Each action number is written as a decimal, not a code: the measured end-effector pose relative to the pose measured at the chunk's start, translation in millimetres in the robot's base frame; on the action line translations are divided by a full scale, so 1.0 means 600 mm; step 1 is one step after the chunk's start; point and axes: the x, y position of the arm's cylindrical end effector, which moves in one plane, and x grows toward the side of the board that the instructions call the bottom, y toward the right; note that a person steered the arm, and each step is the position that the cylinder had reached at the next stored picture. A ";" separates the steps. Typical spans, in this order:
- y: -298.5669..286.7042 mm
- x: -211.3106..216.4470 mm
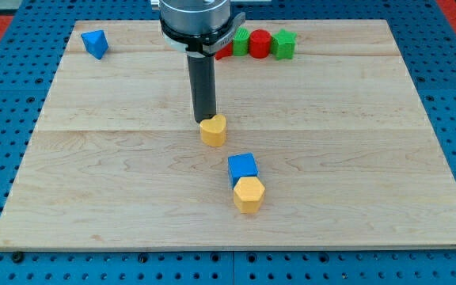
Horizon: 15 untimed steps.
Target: Move the yellow heart at the top side of the blue cube
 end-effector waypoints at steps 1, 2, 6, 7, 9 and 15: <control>-0.018 -0.040; -0.064 -0.018; 0.022 0.049; 0.024 -0.010; 0.054 0.006; 0.140 0.024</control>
